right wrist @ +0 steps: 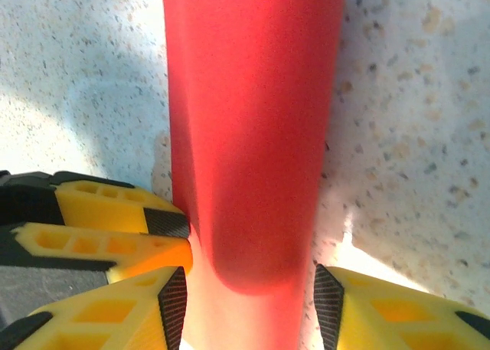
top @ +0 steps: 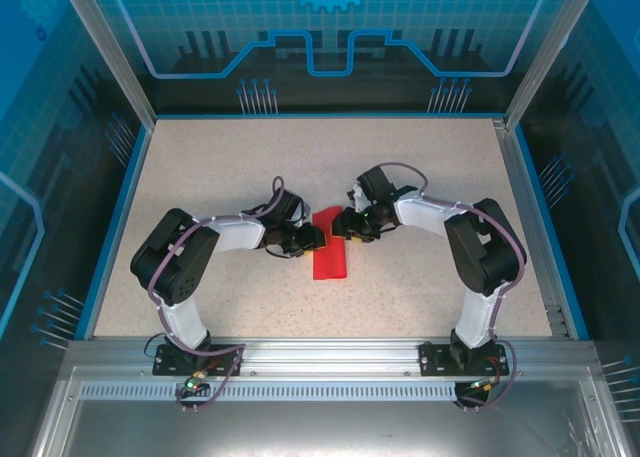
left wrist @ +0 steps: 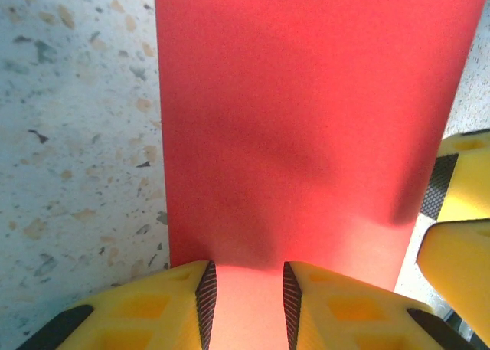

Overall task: Fold a paper plane with a square sheet of paper (pick it up from the middle)
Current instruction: Fold the square sheet of paper in half at the center of the table.

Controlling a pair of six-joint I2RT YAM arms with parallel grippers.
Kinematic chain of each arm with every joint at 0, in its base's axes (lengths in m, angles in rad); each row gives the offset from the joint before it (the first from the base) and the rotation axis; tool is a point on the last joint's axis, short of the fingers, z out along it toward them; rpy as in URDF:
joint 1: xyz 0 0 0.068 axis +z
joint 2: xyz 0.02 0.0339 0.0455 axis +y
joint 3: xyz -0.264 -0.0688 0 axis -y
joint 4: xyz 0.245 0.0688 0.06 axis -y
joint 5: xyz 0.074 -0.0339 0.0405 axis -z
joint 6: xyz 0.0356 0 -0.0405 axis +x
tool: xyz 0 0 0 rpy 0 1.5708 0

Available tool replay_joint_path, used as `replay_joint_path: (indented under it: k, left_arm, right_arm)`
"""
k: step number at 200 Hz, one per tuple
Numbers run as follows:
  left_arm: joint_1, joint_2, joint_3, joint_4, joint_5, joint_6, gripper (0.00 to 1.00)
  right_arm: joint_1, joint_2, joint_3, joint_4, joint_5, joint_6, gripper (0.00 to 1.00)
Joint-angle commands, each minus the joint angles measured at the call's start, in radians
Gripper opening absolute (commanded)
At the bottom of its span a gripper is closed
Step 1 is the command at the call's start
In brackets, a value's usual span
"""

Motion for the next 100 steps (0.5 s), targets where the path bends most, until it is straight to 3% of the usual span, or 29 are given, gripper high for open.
replay_joint_path:
  k: [1, 100]
  left_arm:
    - [-0.007, 0.011, 0.025, -0.025, 0.022, 0.024, 0.33]
    - [-0.007, -0.056, 0.039, -0.040, 0.031, 0.012, 0.34]
  right_arm:
    - [-0.006, 0.036, 0.029, -0.044, 0.015, -0.027, 0.48]
    - [-0.008, 0.063, 0.033, -0.062, 0.057, -0.035, 0.36]
